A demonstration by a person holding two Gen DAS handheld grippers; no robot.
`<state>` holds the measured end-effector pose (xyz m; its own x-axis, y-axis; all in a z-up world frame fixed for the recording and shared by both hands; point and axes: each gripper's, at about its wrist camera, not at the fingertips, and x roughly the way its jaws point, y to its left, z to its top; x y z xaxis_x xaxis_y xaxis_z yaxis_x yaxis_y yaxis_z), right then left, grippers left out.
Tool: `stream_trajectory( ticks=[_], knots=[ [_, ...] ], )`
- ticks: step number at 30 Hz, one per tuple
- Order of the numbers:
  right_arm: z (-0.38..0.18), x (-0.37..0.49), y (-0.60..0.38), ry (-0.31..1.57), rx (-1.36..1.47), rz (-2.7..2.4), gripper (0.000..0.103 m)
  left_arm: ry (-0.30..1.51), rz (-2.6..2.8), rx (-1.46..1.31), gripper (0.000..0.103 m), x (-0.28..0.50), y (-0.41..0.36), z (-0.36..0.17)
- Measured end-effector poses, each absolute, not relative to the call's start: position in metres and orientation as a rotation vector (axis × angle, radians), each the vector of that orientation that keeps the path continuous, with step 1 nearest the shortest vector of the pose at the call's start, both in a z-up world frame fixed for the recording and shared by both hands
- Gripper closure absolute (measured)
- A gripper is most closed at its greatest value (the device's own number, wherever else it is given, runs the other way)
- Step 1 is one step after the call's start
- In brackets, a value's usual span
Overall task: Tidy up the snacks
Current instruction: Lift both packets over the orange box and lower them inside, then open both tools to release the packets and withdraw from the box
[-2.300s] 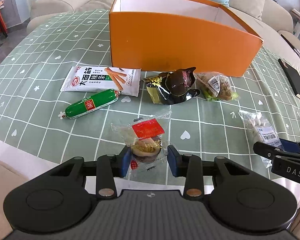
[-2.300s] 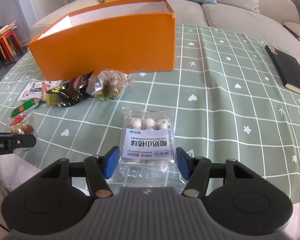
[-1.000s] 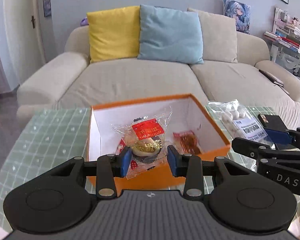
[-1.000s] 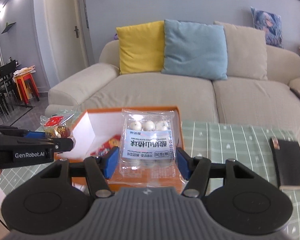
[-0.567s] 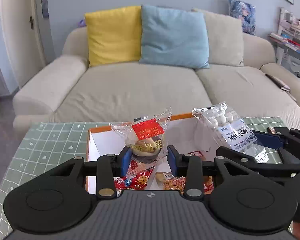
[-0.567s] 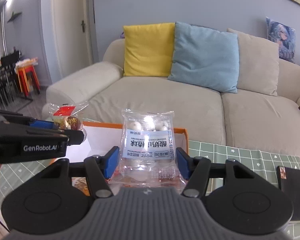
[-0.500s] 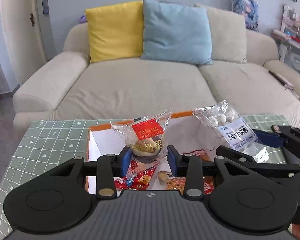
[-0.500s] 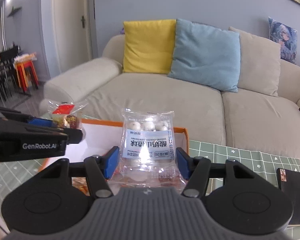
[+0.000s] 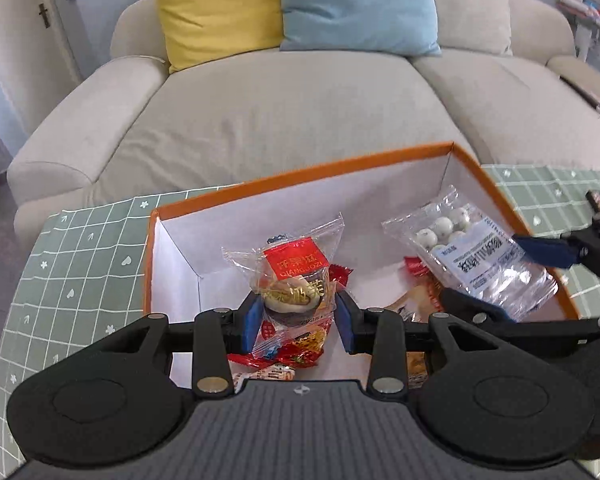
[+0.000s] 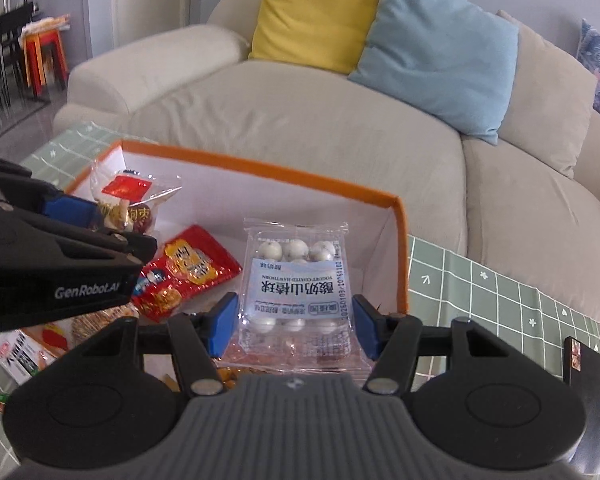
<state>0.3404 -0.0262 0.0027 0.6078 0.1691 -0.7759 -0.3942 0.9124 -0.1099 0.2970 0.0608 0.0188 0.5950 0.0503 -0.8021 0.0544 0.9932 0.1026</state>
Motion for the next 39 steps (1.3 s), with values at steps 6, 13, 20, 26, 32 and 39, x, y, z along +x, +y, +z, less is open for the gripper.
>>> stream_trajectory(
  ticks=[6, 13, 20, 26, 32, 39],
  knots=[
    [-0.013, 0.353, -0.02, 0.913, -0.301, 0.322, 0.045, 0.98, 0.005, 0.153, 0.06, 0.307, 0.06, 0.004],
    [-0.028, 0.36, -0.016, 0.96, -0.343, 0.31, 0.045, 1.035, 0.013, 0.22, 0.06, 0.313, 0.057, -0.013],
    [-0.041, 0.365, -0.017, 1.005, -0.361, 0.27, 0.044, 1.069, 0.038, 0.253, 0.059, 0.316, 0.06, -0.025],
    [-0.047, 0.362, -0.015, 1.005, -0.395, 0.272, 0.044, 1.092, 0.052, 0.269, 0.059, 0.316, 0.058, -0.031],
    [-0.048, 0.358, -0.014, 1.0, -0.406, 0.269, 0.044, 1.094, 0.053, 0.274, 0.059, 0.315, 0.057, -0.029],
    [-0.043, 0.352, -0.014, 0.977, -0.407, 0.278, 0.043, 1.095, 0.049, 0.236, 0.052, 0.312, 0.062, -0.027]
  ],
)
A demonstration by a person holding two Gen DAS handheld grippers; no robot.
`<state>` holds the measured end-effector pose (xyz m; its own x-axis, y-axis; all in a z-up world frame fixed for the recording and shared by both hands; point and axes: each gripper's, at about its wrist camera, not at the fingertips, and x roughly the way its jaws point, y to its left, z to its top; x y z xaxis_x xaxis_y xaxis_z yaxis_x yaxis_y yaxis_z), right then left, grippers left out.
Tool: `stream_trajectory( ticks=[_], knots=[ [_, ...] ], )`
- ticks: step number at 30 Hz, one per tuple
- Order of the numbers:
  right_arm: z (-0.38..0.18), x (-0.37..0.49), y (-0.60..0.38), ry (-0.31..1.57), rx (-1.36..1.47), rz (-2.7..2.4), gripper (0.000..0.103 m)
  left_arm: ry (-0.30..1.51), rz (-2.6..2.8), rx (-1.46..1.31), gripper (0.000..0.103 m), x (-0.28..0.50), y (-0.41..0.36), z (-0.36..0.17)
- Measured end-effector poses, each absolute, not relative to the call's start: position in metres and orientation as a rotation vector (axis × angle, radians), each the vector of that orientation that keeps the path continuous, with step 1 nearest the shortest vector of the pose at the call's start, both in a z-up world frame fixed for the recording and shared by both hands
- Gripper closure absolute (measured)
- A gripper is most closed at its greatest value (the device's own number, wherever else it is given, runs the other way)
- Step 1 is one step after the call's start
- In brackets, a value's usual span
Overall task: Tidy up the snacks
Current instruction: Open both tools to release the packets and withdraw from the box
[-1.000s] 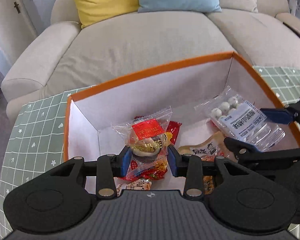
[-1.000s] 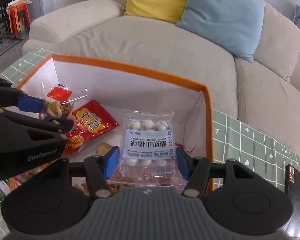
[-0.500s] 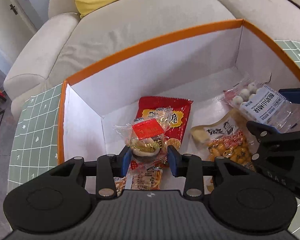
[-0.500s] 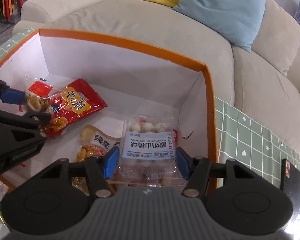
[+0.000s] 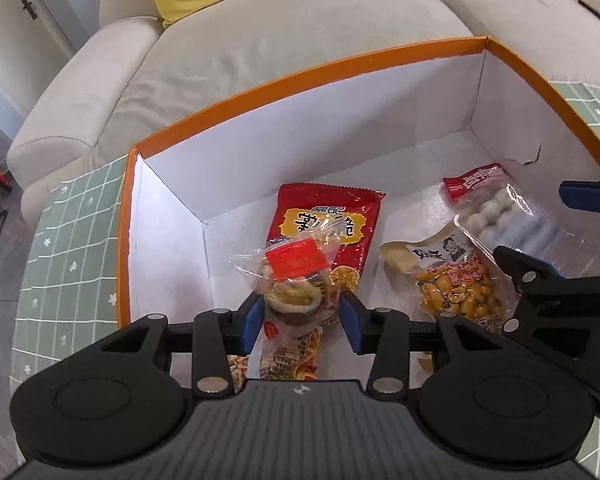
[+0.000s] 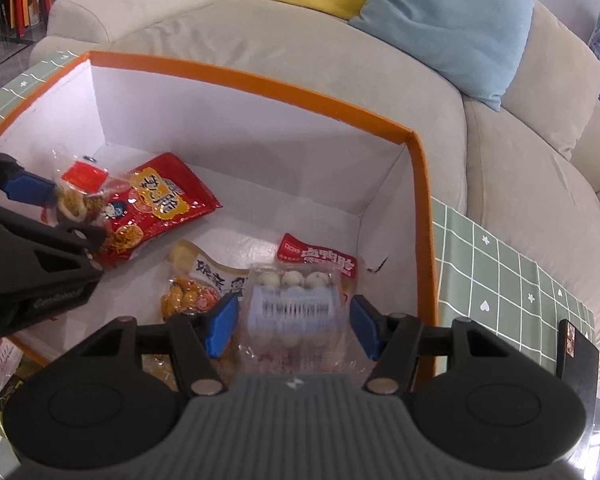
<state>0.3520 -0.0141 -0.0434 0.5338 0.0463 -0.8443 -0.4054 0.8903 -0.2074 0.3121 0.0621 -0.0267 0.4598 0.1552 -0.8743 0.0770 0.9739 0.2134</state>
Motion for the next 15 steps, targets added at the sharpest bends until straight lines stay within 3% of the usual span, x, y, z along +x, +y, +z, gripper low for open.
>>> stream_trajectory(
  ticks=[6, 15],
  knots=[
    [-0.033, 0.346, -0.013, 0.939, -0.417, 0.282, 0.034, 1.056, 0.058, 0.233, 0.038, 0.303, 0.064, -0.017],
    [-0.008, 0.318, -0.03, 0.826, -0.304, 0.258, 0.021, 0.846, 0.068, 0.216, 0.029, 0.259, 0.064, 0.024]
  ],
)
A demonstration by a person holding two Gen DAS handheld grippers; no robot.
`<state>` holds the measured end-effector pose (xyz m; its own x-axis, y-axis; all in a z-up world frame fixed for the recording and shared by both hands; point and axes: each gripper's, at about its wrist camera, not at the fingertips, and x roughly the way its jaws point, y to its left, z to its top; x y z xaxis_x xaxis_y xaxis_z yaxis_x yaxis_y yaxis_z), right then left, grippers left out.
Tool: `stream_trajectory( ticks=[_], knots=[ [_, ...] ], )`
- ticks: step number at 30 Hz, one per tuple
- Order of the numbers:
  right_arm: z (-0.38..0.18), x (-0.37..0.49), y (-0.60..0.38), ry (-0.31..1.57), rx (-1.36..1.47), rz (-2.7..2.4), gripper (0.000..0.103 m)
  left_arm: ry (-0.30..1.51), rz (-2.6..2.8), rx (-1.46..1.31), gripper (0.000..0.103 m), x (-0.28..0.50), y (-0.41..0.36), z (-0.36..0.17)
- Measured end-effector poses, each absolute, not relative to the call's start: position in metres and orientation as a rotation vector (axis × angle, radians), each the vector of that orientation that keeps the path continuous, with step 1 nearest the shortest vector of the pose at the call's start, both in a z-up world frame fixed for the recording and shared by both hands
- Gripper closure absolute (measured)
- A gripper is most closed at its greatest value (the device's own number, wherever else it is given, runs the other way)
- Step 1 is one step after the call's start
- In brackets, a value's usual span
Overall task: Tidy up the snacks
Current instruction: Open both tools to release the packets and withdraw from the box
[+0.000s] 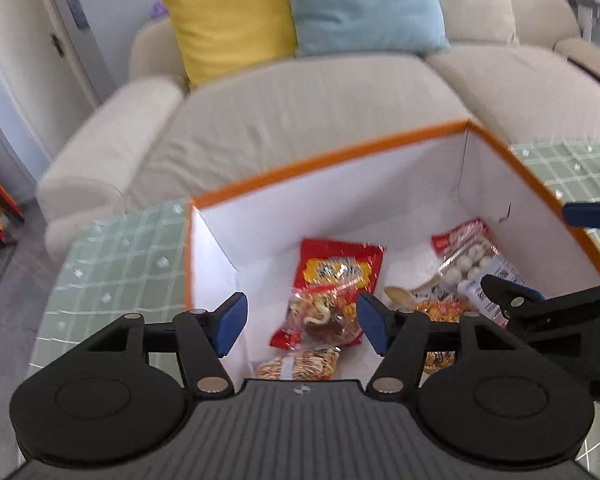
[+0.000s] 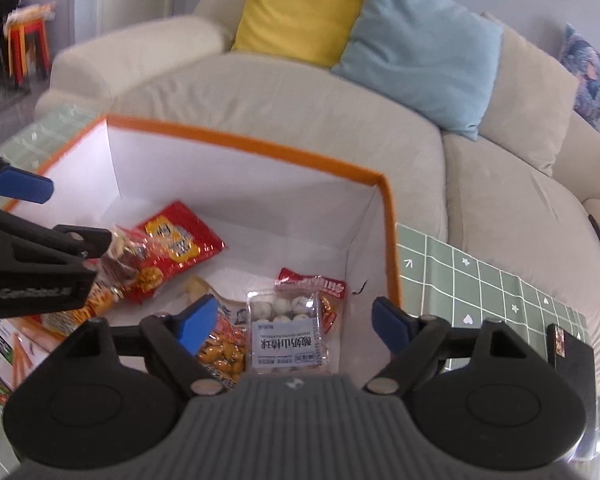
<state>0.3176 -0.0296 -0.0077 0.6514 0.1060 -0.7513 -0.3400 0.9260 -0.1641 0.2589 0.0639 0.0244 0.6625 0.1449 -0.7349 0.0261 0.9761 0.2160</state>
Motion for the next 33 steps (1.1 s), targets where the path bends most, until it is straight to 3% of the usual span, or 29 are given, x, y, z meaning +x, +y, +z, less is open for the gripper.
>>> stream_trajectory(
  ticks=[15, 33],
  knots=[
    [0.009, 0.228, -0.053, 0.77, -0.153, 0.286, 0.02, 0.743, 0.053, 0.144, 0.028, 0.165, 0.071, 0.05],
    [-0.037, 0.14, -0.076, 0.846, -0.048, 0.236, 0.021, 0.824, 0.018, 0.112, 0.028, 0.079, 0.092, -0.003]
  ],
)
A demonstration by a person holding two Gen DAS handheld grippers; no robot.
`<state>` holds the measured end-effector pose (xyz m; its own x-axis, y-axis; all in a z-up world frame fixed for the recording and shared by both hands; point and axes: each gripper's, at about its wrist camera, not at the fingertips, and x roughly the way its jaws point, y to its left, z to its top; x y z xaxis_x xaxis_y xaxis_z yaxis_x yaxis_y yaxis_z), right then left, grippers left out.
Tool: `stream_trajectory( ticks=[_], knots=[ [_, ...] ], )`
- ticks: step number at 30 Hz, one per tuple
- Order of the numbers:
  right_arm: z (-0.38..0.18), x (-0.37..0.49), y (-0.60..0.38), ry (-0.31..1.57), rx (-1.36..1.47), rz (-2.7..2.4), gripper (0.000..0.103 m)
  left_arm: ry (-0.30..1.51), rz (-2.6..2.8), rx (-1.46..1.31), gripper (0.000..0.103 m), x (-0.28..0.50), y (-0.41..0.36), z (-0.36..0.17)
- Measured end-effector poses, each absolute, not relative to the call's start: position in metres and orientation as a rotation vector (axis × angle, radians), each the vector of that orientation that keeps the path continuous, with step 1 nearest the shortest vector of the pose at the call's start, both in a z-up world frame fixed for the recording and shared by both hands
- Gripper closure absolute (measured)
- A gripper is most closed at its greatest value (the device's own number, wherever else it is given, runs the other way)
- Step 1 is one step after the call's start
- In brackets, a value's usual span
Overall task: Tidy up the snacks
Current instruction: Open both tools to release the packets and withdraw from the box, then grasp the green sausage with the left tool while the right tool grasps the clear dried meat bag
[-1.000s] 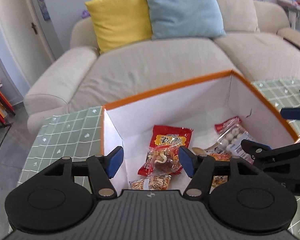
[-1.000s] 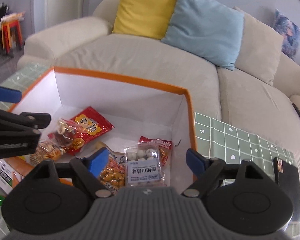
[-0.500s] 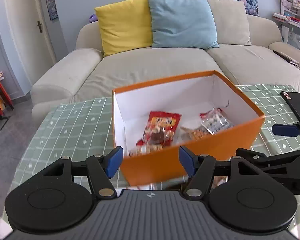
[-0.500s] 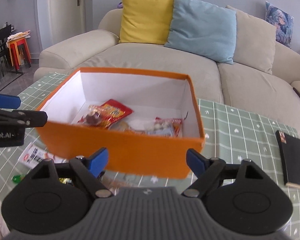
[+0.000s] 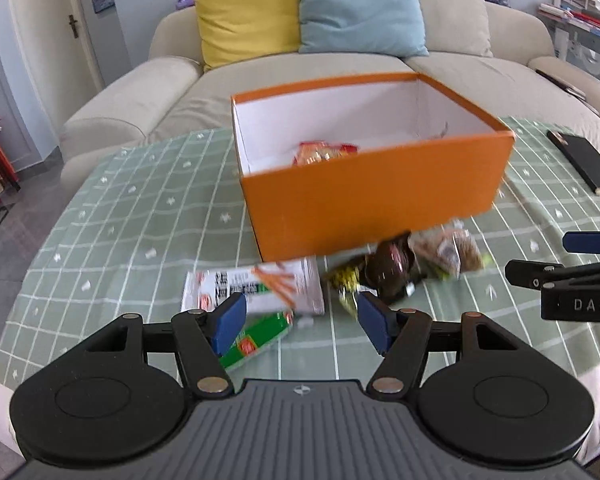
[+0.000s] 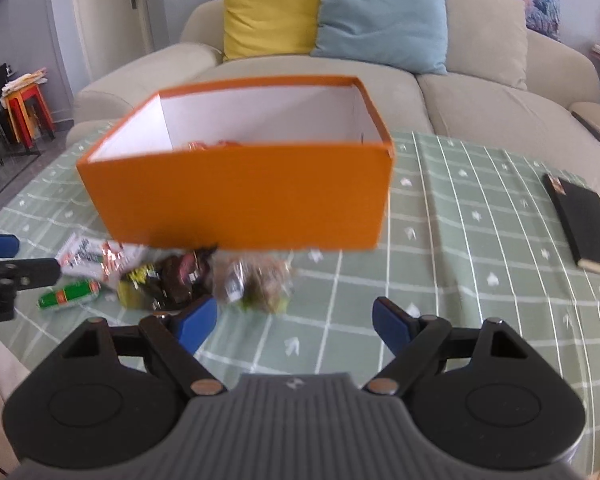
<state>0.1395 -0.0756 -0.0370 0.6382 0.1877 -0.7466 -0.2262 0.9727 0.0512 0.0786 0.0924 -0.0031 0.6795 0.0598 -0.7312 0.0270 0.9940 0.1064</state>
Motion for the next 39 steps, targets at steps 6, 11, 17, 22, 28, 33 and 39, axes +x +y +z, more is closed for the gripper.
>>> stream_trajectory(
  ticks=[6, 11, 17, 22, 28, 33, 39],
  knots=[
    [-0.057, 0.121, -0.082, 0.878, -0.03, 0.234, 0.021, 0.87, -0.006, 0.116, 0.028, 0.064, 0.097, -0.017],
    [-0.065, 0.114, -0.073, 0.878, -0.067, 0.268, 0.021, 0.908, 0.009, 0.101, 0.028, 0.064, 0.103, -0.03],
    [-0.066, 0.119, -0.063, 0.879, -0.07, 0.305, 0.021, 0.898, 0.03, 0.105, 0.028, 0.077, 0.11, -0.032],
    [-0.067, 0.129, -0.054, 0.842, -0.123, 0.343, 0.021, 0.947, 0.023, 0.225, 0.028, 0.101, 0.112, -0.039],
    [-0.075, 0.146, -0.047, 0.827, -0.209, 0.343, 0.024, 1.021, -0.006, 0.28, 0.028, 0.122, 0.119, -0.055],
    [-0.083, 0.159, -0.037, 0.834, -0.259, 0.381, 0.024, 1.056, -0.012, 0.265, 0.028, 0.127, 0.128, -0.066],
    [-0.09, 0.174, -0.025, 0.834, -0.275, 0.392, 0.024, 1.07, -0.023, 0.204, 0.029, 0.131, 0.137, -0.073]
  ],
)
